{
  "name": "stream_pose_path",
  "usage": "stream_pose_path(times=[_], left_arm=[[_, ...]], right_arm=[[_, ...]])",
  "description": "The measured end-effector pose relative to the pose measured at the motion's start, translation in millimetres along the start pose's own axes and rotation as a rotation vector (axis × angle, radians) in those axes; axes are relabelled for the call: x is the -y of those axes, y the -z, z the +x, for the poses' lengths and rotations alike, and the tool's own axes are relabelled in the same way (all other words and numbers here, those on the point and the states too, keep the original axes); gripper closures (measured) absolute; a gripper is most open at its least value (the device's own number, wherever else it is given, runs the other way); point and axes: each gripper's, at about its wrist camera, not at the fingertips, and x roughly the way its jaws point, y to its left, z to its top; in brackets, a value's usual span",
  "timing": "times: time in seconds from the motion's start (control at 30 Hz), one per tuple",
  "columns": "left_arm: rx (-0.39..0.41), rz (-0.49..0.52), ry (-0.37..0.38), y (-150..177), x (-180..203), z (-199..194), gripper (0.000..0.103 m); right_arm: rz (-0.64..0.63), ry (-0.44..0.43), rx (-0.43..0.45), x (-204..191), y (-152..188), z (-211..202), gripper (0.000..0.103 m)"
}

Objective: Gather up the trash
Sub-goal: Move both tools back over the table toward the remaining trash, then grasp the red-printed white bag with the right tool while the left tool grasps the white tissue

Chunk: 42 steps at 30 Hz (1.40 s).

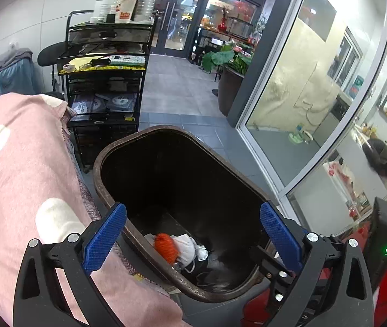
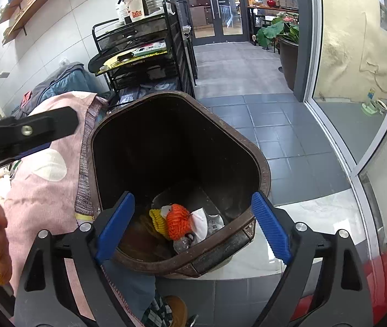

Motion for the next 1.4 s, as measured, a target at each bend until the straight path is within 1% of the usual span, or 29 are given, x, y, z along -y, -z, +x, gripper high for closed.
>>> stream_pose_path(times=[0.07,0.23,0.4,0.5,0.6,0.77,0.87,1.13,1.3,1.4], left_arm=[[0.014,-0.009,0.003,0,-2,-8,0.006],[0.07,-0.006,-0.025,0,-6,-32,0.006],[0.136,-0.008,-0.034,9,-10,-64,0.006],[0.167,-0.006,-0.051,15,-14,-81,0.006],[0.195,-0.012,-0.086,22,-22,-98,0.006],[0.254,-0.083,-0.137,36,-48,-131,0.006],[0.282,-0.125,-0.176,45,-66,-148,0.006],[0.291,-0.215,-0.305,74,-111,-179,0.006],[0.289,-0.243,-0.407,96,-137,-198,0.006],[0.283,-0.265,-0.456,111,-150,-208,0.006]], right_arm=[[-0.001,-0.006,-0.002,-1,1,0,0.016],[-0.008,-0.02,0.0,-8,0,0,0.016],[-0.026,-0.061,0.01,-22,-4,-2,0.016],[-0.052,-0.108,0.021,-37,-8,-3,0.016],[-0.085,-0.156,0.03,-56,-13,-7,0.016],[-0.156,-0.233,0.05,-93,-17,-15,0.015],[-0.201,-0.27,0.056,-115,-18,-19,0.015],[-0.297,-0.369,0.031,-169,-14,-22,0.015],[-0.363,-0.418,0.005,-202,-8,-24,0.015],[-0.4,-0.445,-0.015,-222,-5,-23,0.015]])
